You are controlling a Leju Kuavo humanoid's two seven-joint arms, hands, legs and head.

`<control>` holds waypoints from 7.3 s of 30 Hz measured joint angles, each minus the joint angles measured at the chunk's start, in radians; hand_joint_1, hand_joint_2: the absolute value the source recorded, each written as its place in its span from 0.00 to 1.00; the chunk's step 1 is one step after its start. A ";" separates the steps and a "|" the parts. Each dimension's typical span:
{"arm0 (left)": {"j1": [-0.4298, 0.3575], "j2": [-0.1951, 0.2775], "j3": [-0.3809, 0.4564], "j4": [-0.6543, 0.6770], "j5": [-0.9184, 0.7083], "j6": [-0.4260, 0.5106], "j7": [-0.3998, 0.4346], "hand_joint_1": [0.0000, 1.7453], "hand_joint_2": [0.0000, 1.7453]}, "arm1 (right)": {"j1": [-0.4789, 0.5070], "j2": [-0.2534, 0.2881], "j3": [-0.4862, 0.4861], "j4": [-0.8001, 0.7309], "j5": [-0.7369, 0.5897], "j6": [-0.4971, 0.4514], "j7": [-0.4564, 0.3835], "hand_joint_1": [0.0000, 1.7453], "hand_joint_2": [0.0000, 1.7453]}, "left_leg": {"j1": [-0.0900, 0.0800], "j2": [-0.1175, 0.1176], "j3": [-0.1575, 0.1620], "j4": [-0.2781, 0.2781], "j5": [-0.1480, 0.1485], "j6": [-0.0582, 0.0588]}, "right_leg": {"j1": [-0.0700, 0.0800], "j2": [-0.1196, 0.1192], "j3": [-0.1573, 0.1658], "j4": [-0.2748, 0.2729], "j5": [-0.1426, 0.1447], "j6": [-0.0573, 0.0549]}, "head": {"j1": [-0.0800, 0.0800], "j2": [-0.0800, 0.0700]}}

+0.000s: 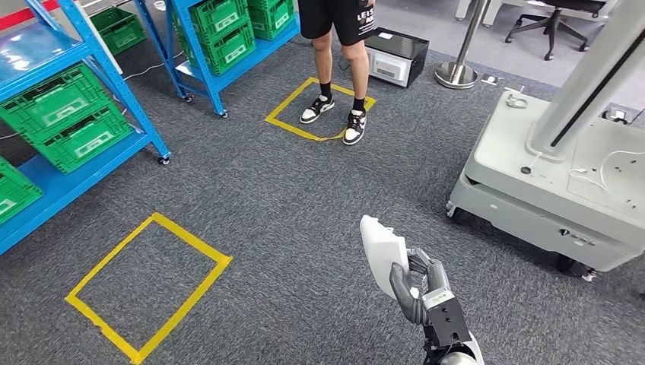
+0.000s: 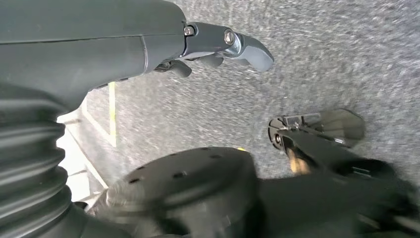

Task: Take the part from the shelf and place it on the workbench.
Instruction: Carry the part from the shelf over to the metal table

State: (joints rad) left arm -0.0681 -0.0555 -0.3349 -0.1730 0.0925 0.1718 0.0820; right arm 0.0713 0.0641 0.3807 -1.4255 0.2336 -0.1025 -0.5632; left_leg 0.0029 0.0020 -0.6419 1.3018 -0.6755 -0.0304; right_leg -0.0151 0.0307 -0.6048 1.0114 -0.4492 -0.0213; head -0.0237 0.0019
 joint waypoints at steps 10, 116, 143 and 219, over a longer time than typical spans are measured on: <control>0.008 0.002 0.000 0.003 0.033 0.020 -0.005 0.00 1.00 | -0.013 0.002 0.017 0.004 -0.001 0.019 0.007 1.00 1.00 | -0.003 -0.049 0.124 -0.308 0.170 0.042 | -0.007 0.083 -0.020 0.005 0.014 0.041 | 0.001 0.000; -0.030 -0.033 -0.009 -0.012 -0.025 -0.009 0.019 0.00 1.00 | -0.313 -0.056 -0.235 -0.455 0.127 0.128 0.043 1.00 1.00 | -0.011 0.113 0.093 -0.274 0.171 0.034 | 0.016 -0.074 0.014 0.007 -0.008 0.022 | 0.004 0.000; -0.026 -0.031 -0.009 -0.009 -0.036 -0.009 0.032 0.00 1.00 | -0.283 -0.039 -0.261 -0.471 0.143 0.148 0.039 1.00 1.00 | 0.000 0.091 0.093 -0.272 0.173 0.044 | 0.009 -0.088 -0.002 0.047 -0.010 0.044 | 0.006 0.000; -0.010 -0.026 0.000 -0.004 -0.057 0.048 0.035 0.00 1.00 | -0.313 -0.030 -0.247 -0.370 0.189 0.059 0.063 1.00 1.00 | 0.002 -0.002 0.069 -0.274 0.193 0.052 | 0.001 -0.024 -0.140 0.303 -0.121 0.050 | 0.003 0.000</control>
State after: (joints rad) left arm -0.0781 -0.0816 -0.3346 -0.1766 0.0352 0.2198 0.1169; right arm -0.2415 0.0342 0.1335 -1.7952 0.4225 -0.0433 -0.4997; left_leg 0.0053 0.0004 -0.5730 1.0275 -0.4828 0.0217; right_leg -0.0138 0.0071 -0.7453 1.3145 -0.5698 0.0289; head -0.0203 0.0019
